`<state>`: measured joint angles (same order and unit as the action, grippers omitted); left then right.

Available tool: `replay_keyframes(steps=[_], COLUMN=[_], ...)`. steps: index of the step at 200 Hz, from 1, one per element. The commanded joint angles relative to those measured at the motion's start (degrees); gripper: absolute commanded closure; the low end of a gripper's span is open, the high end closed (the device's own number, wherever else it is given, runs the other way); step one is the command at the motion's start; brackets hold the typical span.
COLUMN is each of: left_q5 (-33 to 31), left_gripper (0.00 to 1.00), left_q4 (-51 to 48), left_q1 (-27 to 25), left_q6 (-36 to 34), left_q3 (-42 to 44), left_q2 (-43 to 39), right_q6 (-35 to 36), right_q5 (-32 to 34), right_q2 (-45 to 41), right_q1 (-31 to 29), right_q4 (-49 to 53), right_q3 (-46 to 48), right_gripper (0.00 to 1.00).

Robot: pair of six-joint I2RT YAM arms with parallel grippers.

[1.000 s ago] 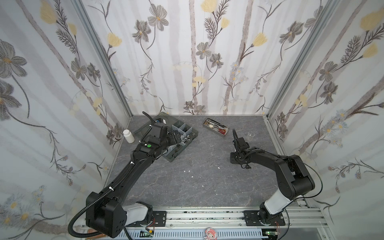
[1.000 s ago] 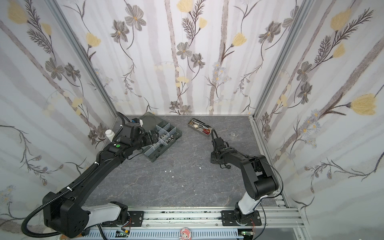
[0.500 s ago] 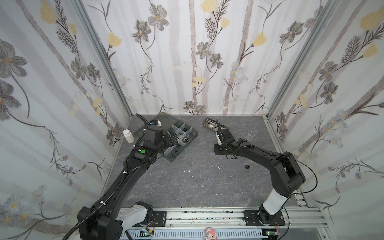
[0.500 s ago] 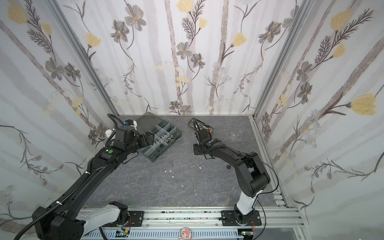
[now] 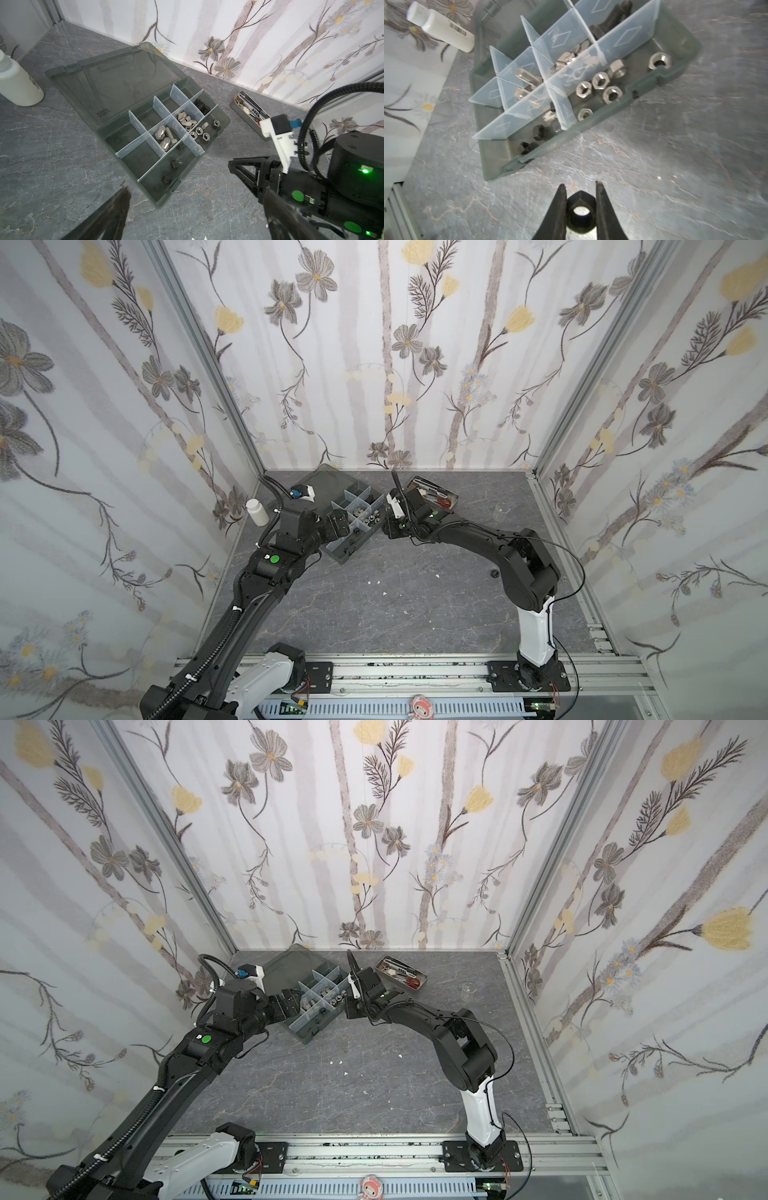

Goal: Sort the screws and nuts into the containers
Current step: 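Carry the black nut with the right gripper into the organizer and open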

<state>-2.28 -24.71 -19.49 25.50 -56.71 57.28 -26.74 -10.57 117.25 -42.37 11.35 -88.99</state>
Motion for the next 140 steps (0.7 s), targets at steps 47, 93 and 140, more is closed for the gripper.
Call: replay_keyframes(steps=[47,93,140], left_q5=[0.2,1.6,2.4], left_gripper=[0.0,0.0,0.0], left_q4=[-1.5,-1.5,-1.9], left_q1=[0.0,0.1,0.0], left_q6=[-1.2,-1.1,-1.4], left_q3=[0.5,1.5,0.4], left_q2=[-2.3,-2.9,-2.3], right_q6=[-5.0,-6.3,-7.0], right_q5=[-6.0,-6.8,-6.2], right_q2=[11.1,15.7,17.4], right_q1=[-4.2,-4.2,-4.2], right_q4=[-6.4,-6.4,-6.4], right_q3=[-12.7,-17.7,-19.0], right_gripper=[0.86,0.86,0.74])
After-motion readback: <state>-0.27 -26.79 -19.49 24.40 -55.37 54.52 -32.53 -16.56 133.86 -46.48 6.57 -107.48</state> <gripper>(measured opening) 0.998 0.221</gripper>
